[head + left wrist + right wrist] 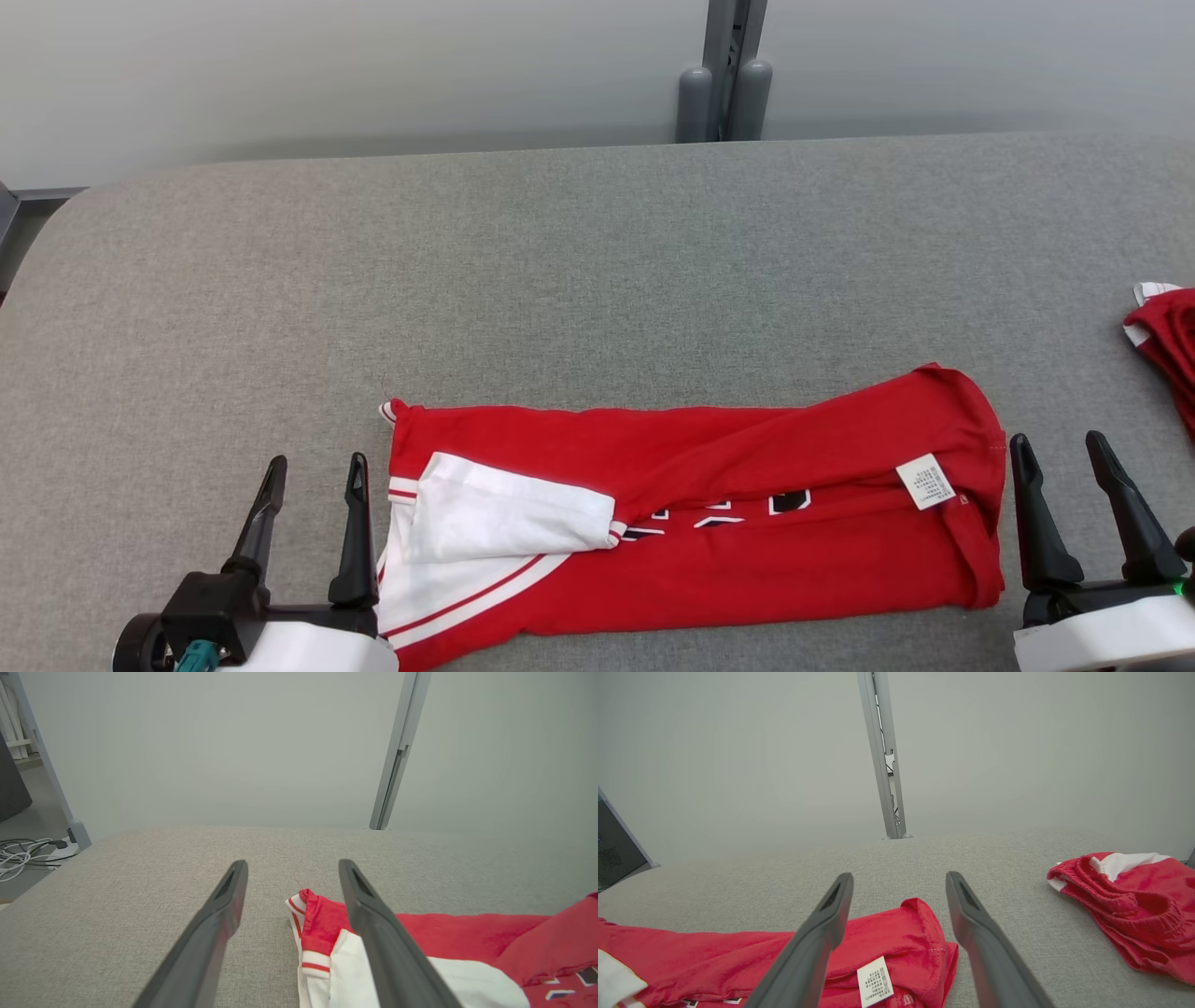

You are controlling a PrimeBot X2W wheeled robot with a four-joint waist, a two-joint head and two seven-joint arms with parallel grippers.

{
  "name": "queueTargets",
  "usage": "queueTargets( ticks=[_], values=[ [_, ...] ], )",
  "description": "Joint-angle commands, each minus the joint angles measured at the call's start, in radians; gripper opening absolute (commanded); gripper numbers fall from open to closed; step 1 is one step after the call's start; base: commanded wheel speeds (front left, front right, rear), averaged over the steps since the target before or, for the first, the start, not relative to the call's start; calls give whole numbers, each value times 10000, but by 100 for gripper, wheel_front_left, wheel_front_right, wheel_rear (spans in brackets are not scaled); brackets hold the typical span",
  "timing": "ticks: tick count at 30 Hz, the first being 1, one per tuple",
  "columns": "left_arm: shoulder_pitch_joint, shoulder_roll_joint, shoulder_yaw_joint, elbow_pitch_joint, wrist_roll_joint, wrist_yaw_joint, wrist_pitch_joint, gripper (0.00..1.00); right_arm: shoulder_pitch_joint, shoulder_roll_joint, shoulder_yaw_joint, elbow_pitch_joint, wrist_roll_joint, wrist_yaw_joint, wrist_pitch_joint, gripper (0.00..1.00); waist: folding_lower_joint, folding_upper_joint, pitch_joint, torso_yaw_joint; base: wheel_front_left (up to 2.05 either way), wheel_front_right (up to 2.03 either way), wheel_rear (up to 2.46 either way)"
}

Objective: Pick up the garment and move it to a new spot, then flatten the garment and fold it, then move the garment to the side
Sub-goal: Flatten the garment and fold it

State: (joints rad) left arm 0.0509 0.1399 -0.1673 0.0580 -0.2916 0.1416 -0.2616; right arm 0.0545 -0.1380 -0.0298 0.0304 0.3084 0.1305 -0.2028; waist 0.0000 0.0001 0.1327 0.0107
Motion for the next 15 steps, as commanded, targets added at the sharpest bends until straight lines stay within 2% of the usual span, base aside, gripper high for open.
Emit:
queueTargets(
  ticks=[1,9,15],
  values=[
    [-145,2,62,25,57,-42,-40,100,-41,-34,-49,18,-21,5,38,100,0,-1,10,13,0,0,0],
    [-426,-213,114,143,266,-262,-42,100,-367,-101,-220,495,128,4,47,100,0,-1,193,144,0,0,0],
    [-942,-435,-47,286,439,-532,-41,100,-985,-243,-377,2112,276,4,-77,100,0,-1,638,475,0,0,0]
  ],
)
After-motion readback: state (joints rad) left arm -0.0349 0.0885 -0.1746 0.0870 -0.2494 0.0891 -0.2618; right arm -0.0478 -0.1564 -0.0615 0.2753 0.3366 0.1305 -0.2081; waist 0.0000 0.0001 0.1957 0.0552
